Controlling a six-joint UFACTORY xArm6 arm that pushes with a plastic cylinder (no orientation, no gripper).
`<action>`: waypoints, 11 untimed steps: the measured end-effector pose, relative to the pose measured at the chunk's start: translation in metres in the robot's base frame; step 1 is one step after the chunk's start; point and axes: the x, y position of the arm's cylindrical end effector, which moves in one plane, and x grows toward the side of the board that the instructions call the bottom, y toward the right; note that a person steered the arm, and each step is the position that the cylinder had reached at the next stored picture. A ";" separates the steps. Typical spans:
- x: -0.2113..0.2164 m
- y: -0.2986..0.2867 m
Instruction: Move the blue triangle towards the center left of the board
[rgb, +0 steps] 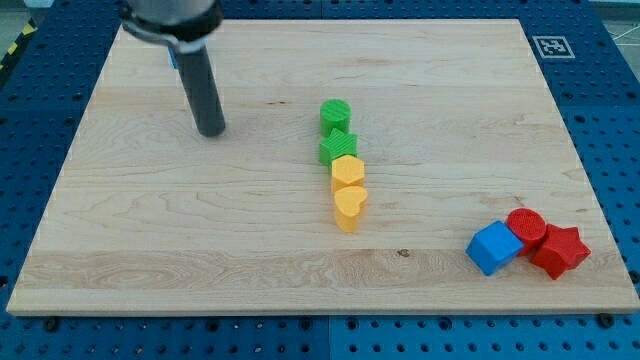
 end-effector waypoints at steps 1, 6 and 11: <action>-0.042 -0.009; -0.159 -0.067; -0.101 -0.088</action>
